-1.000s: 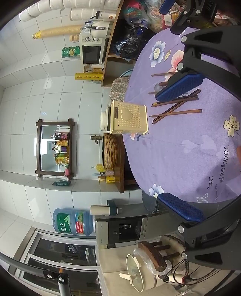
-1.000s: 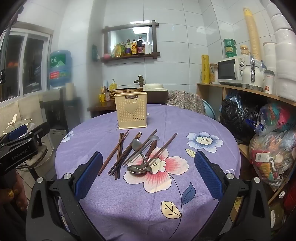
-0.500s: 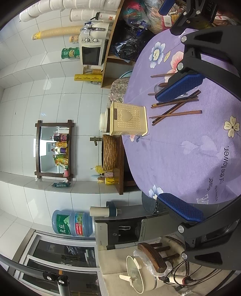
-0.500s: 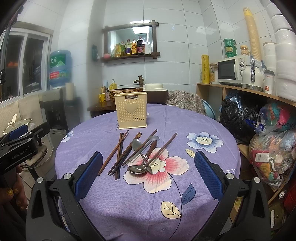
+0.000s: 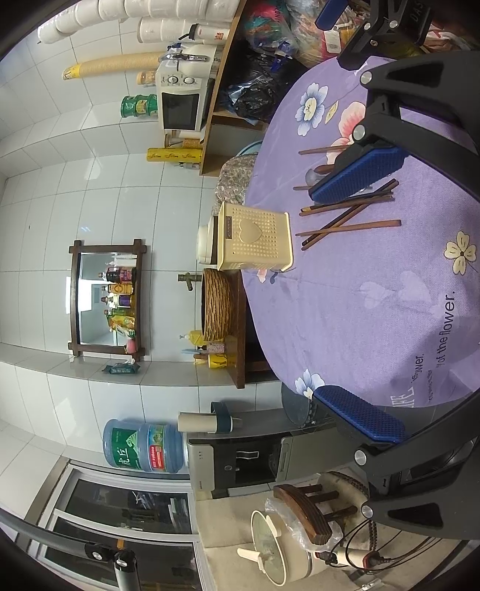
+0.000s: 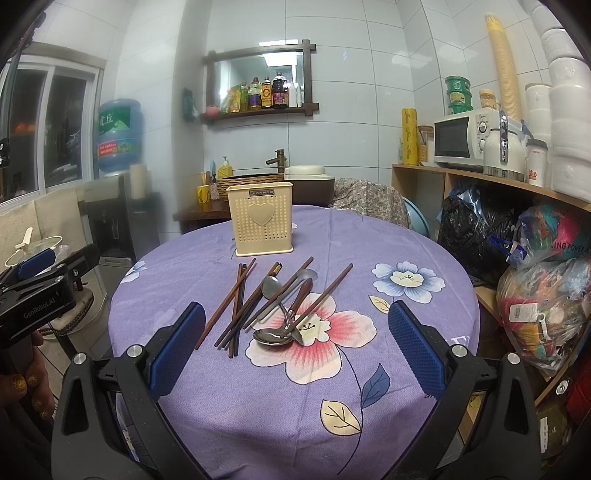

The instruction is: Organize utensils

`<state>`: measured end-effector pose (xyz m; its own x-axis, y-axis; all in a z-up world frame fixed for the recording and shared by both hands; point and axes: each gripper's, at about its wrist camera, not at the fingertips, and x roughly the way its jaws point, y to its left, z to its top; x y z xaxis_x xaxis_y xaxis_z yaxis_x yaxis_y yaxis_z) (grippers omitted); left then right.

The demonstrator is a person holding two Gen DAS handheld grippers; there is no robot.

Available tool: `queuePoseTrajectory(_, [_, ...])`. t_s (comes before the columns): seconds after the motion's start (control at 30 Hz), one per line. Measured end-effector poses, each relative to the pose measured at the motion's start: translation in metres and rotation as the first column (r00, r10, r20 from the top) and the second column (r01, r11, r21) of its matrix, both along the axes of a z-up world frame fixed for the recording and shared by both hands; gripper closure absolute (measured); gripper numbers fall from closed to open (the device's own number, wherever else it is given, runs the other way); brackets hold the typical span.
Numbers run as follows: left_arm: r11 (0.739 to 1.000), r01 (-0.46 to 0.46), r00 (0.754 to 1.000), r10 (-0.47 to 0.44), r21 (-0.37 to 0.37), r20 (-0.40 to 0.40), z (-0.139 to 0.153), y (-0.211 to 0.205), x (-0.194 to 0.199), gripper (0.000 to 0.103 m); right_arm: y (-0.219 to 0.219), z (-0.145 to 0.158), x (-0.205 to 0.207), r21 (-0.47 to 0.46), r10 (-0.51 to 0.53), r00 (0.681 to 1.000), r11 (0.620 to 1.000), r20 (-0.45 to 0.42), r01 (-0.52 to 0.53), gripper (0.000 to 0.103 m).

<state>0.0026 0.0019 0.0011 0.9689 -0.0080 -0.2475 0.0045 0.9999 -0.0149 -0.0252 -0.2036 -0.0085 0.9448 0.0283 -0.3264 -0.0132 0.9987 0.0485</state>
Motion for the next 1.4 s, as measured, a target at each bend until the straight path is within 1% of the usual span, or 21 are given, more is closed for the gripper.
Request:
queuePoseTrajectory(0.97, [1.0,-0.004,1.0,0.004,0.002,-0.011,-0.005,0.0,0.001,0.005,0.0,0.0,0.001,0.001,0.0,1.0,1.0,-0.004,0.0,0.005])
queuePoseTrajectory(1.07, [1.0,-0.005,1.0,0.005,0.003,-0.011,-0.005,0.0,0.001,0.005,0.001,0.004,0.001,0.0,0.0,1.0,1.0,-0.004,0.0,0.005])
queuePoseTrajectory(1.1, [1.0,-0.005,1.0,0.005,0.003,-0.011,-0.005,0.0,0.001,0.005,-0.001,-0.001,0.001,0.0,0.0,1.0,1.0,-0.004,0.0,0.005])
queuePoseTrajectory(1.23, [1.0,-0.005,1.0,0.005,0.003,-0.012,-0.005,0.0,0.001,0.005,0.0,0.0,0.002,0.0,-0.001,1.0,1.0,-0.007,0.001,0.005])
queuePoseTrajectory(1.4, [1.0,-0.01,1.0,0.01,0.006,-0.012,-0.007,0.002,0.001,0.005,0.004,-0.008,0.007,-0.001,-0.004,1.0,1.0,-0.01,0.004,0.005])
